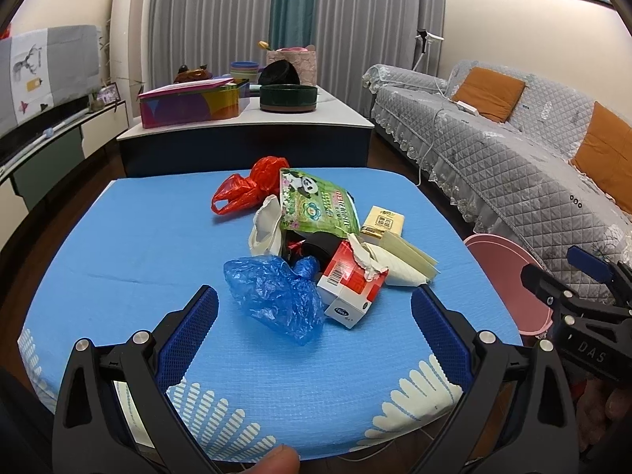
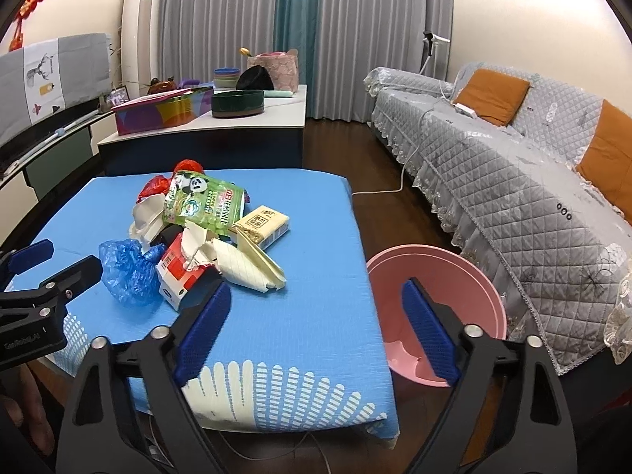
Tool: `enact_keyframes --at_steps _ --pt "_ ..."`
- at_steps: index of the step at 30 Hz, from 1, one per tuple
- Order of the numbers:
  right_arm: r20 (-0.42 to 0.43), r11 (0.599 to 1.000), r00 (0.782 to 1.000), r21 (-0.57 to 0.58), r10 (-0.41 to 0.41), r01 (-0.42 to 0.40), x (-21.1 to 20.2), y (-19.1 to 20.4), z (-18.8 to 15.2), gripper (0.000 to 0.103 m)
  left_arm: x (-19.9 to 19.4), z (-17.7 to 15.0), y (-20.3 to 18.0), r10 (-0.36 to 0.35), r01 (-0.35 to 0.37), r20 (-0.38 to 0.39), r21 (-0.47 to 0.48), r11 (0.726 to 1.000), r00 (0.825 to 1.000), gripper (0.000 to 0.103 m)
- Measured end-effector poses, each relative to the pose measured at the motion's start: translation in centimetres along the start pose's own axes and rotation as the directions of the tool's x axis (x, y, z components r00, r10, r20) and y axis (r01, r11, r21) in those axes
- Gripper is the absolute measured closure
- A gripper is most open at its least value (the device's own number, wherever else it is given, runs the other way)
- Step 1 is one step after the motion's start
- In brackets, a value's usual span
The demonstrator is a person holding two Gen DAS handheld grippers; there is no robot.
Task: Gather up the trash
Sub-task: 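Grasp the blue plastic bag with the left tool while the right tool grasps white paper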
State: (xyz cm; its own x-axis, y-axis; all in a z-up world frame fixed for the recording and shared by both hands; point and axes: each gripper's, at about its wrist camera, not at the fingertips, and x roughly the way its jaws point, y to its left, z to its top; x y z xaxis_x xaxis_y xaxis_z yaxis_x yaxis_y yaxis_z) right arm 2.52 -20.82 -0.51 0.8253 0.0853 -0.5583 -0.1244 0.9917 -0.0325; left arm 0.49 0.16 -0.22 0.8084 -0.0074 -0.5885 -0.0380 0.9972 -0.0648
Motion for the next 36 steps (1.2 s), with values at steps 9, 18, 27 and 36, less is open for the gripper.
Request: enact_keyframes --at_steps 9,18,27,36 --pt "-0.015 0.996 0.996 -0.01 0.089 -0.089 2.9 -0.4 4.2 0.045 1.7 0.2 1.0 0.022 -0.024 -0.038 -0.056 0.998 0.999 0.008" --pt "-0.058 0.984 0.983 -0.018 0.175 -0.176 8.7 0.7 4.4 0.049 4.5 0.3 2.6 0.056 -0.065 -0.081 -0.109 0.992 0.995 0.012" --pt "-0.166 0.98 0.968 -0.031 0.187 -0.195 14.2 1.9 2.7 0.049 7.6 0.1 3.7 0.082 -0.101 -0.139 -0.139 0.985 0.987 0.024" --pt "-0.239 0.961 0.939 -0.064 0.248 -0.27 16.8 2.8 2.0 0.074 8.7 0.1 3.7 0.081 -0.102 -0.161 -0.124 0.987 0.984 0.065"
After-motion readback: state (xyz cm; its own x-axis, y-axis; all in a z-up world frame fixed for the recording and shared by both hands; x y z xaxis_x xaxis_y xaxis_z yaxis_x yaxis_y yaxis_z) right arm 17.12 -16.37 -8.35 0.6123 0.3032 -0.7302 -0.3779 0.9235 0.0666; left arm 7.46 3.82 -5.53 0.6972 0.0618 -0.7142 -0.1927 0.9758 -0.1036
